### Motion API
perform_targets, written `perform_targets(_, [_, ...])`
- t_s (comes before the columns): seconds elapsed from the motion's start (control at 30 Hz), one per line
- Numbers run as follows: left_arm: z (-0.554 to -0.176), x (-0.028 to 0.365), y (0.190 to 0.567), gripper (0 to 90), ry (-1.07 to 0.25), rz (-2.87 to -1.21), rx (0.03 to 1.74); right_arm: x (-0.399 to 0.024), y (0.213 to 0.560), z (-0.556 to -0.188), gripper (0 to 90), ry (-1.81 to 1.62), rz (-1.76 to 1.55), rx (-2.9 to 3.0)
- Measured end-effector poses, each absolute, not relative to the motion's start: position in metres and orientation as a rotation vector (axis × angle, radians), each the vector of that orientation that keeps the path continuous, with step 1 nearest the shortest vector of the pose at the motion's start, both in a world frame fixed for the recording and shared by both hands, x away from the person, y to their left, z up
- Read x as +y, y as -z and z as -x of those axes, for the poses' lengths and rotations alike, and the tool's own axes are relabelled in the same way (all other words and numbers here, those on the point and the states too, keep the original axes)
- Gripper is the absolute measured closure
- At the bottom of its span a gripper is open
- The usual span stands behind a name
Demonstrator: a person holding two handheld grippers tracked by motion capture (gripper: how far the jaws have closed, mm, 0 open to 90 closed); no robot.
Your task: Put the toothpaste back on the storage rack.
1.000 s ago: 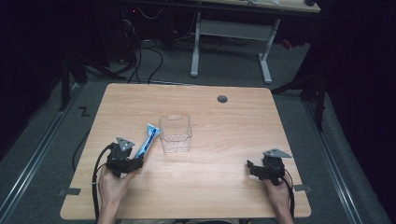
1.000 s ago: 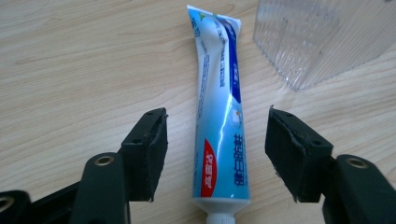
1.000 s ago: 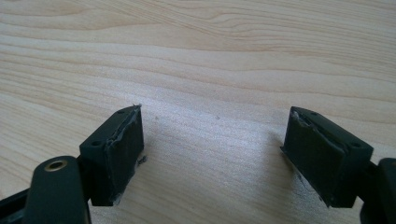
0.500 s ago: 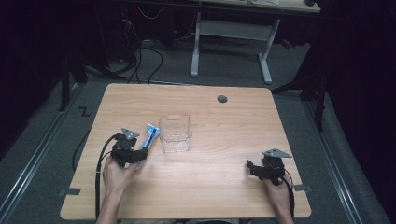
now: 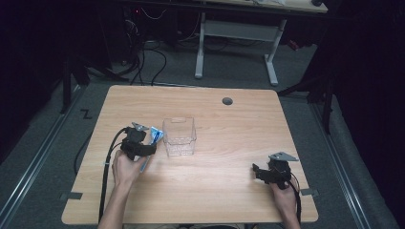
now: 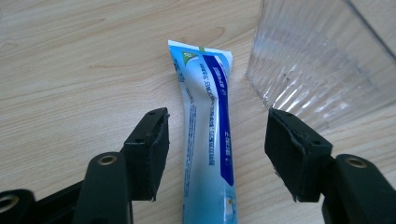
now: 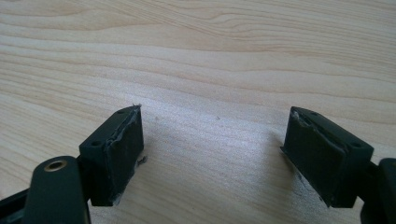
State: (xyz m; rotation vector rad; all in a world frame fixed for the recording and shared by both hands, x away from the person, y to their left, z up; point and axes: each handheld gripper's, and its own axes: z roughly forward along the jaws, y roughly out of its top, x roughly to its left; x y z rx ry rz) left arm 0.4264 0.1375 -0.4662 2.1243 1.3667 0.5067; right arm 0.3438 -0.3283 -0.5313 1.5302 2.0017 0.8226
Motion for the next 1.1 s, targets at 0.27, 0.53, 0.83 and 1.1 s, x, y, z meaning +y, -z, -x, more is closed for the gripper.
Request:
perform_targets(0.27, [-0.437,0.129,0.47,41.6,-0.527,-2.165,1.376,-0.328,0.531,-0.344,19.7,-0.822,-1.531,2.001])
perform_targets(0.53, [-0.45,0.131,0.481,43.0,-0.484,-2.156,1.434,-0.328,0.531,-0.344,19.8,-0.823,-1.531,2.002])
perform_targets(0.83, [-0.458,0.128,0.492,45.3,-0.479,-2.173,1.454,-0.328,0.531,-0.344,19.7,-0.822,-1.53,2.002])
perform_targets(1.1, [-0.465,0.13,0.5,49.5,-0.459,-2.181,1.485,-0.328,0.531,-0.344,19.7,-0.823,-1.531,2.001])
